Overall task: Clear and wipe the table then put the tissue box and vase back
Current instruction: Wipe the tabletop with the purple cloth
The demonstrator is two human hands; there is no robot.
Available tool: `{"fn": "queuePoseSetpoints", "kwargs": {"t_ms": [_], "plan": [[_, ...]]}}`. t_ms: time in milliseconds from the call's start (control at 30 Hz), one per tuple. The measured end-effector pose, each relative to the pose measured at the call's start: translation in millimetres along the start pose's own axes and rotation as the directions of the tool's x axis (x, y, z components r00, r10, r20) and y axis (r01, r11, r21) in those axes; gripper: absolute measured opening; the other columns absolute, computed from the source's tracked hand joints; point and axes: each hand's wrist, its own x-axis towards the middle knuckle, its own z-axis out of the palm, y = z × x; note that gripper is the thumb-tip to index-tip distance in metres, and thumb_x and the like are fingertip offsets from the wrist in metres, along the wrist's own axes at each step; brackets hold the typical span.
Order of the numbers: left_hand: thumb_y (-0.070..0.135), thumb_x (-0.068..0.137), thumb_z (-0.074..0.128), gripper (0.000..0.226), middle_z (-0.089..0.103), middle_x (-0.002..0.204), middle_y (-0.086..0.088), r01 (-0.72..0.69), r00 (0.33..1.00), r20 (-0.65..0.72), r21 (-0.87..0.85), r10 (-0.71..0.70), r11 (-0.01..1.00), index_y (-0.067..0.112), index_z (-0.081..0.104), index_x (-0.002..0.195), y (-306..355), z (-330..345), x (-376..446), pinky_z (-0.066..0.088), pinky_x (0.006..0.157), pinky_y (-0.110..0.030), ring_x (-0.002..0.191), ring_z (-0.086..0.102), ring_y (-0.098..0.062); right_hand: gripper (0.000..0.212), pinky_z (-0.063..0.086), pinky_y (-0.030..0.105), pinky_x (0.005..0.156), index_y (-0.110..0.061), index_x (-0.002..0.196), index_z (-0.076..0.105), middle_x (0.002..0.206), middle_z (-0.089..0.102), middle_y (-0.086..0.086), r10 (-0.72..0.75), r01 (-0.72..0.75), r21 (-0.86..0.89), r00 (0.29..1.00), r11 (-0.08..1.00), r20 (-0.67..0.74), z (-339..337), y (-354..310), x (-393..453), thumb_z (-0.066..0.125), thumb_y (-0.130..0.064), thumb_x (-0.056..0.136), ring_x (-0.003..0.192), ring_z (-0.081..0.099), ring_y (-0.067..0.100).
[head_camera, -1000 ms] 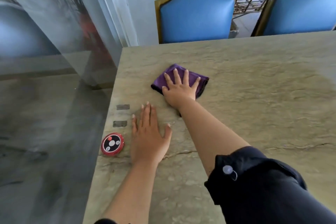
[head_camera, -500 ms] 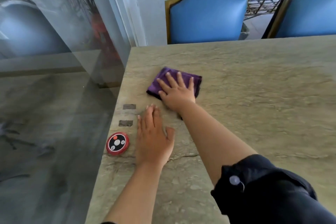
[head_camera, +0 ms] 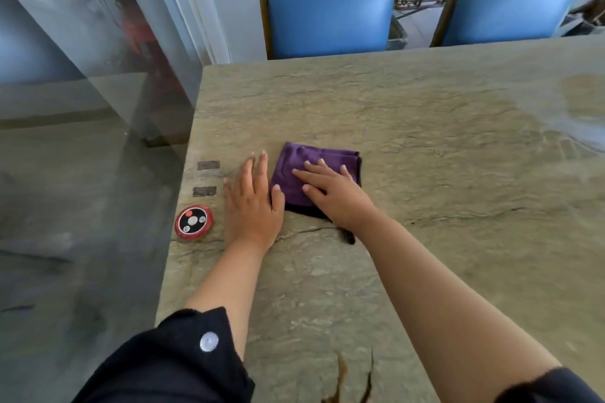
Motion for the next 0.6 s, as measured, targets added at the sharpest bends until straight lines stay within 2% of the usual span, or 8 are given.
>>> {"fn": "queuePoseSetpoints", "kwargs": {"t_ms": [33, 100, 167, 233, 267, 333, 500, 600], "plan": [[0.04, 0.091, 0.025, 0.062, 0.032, 0.153, -0.01, -0.015, 1.0, -0.012, -0.009, 0.015, 1.0, 0.018, 0.03, 0.149, 2.9, -0.9, -0.8, 0.022, 0.114, -0.057, 0.14, 0.033, -0.03, 0.042, -0.005, 0.041, 0.119, -0.035, 0.141, 0.043, 0.157, 0.028, -0.006, 0.065, -0.059, 0.055, 0.991, 0.997, -0.116, -2.0, 5.1, -13.0, 0.04, -0.029, 0.1, 0.148, 0.01, 0.013], [0.043, 0.092, 0.03, 0.058, 0.038, 0.15, -0.009, -0.103, 0.994, -0.029, -0.032, 0.103, 0.994, 0.018, 0.043, 0.143, 21.9, -2.4, 0.4, 0.014, 0.116, -0.056, 0.14, 0.033, -0.03, 0.042, -0.003, 0.043, 0.12, -0.03, 0.14, 0.045, 0.155, 0.031, -0.003, 0.271, -0.273, 0.047, 0.893, 0.961, -0.359, -3.0, 19.3, -41.0, 0.038, -0.025, 0.1, 0.148, 0.012, 0.016], [0.049, 0.093, 0.031, 0.057, 0.034, 0.154, -0.007, -0.262, 0.964, 0.046, -0.042, 0.264, 0.964, 0.024, 0.044, 0.143, 51.6, 1.3, 4.5, 0.005, 0.119, -0.05, 0.145, 0.024, -0.026, 0.044, -0.006, 0.044, 0.12, -0.026, 0.144, 0.038, 0.158, 0.024, -0.001, 0.417, -0.45, 0.027, 0.802, 0.893, -0.427, 0.4, 31.7, -64.7, 0.031, -0.027, 0.101, 0.149, 0.005, 0.018], [0.061, 0.093, 0.025, 0.061, 0.009, 0.162, 0.001, -0.343, 0.912, 0.242, 0.007, 0.331, 0.939, 0.038, 0.024, 0.149, 76.8, 10.8, 7.3, -0.005, 0.119, -0.051, 0.15, 0.002, -0.022, 0.048, -0.007, 0.043, 0.12, -0.023, 0.149, 0.026, 0.161, 0.016, -0.002, 0.419, -0.477, -0.049, 0.812, 0.877, -0.406, 8.9, 40.4, -75.6, 0.023, -0.029, 0.102, 0.149, -0.002, 0.018], [0.068, 0.091, 0.021, 0.064, -0.002, 0.162, 0.006, -0.332, 0.904, 0.303, 0.049, 0.303, 0.942, 0.043, 0.014, 0.149, 81.9, 16.4, 9.8, -0.009, 0.117, -0.054, 0.149, -0.006, -0.021, 0.048, -0.007, 0.043, 0.12, -0.023, 0.151, 0.022, 0.161, 0.013, -0.002, 0.403, -0.469, -0.08, 0.823, 0.879, -0.4, 12.8, 43.7, -75.7, 0.022, -0.029, 0.103, 0.149, -0.004, 0.017], [0.076, 0.085, 0.016, 0.068, -0.009, 0.161, 0.01, -0.275, 0.921, 0.316, 0.12, 0.226, 0.954, 0.05, 0.006, 0.147, 77.7, 21.4, 19.8, -0.009, 0.114, -0.06, 0.148, -0.012, -0.024, 0.049, -0.007, 0.045, 0.12, -0.023, 0.151, 0.02, 0.161, 0.012, -0.001, 0.396, -0.475, -0.107, 0.821, 0.874, -0.411, 15.7, 47.6, -69.7, 0.021, -0.027, 0.102, 0.149, -0.005, 0.017], [0.08, 0.082, 0.009, 0.07, -0.011, 0.162, 0.007, -0.035, 0.955, 0.297, 0.194, -0.025, 0.98, 0.054, 0.001, 0.146, 26.3, 8.2, 46.7, -0.009, 0.113, -0.062, 0.147, -0.015, -0.029, 0.049, -0.007, 0.049, 0.119, -0.021, 0.151, 0.019, 0.161, 0.01, 0.001, 0.41, -0.496, -0.126, 0.815, 0.859, -0.411, 16.9, 48.2, -64.4, 0.022, -0.022, 0.102, 0.149, -0.006, 0.019], [0.076, 0.085, 0.01, 0.066, -0.008, 0.162, 0.006, 0.088, 0.952, 0.27, 0.209, -0.144, 0.974, 0.053, 0.002, 0.146, 15.6, 2.8, 29.6, -0.006, 0.113, -0.063, 0.148, -0.014, -0.029, 0.05, -0.008, 0.05, 0.119, -0.02, 0.151, 0.019, 0.161, 0.009, 0.001, 0.412, -0.498, -0.131, 0.815, 0.857, -0.407, 16.0, 46.5, -63.2, 0.022, -0.021, 0.102, 0.149, -0.007, 0.02]]}}
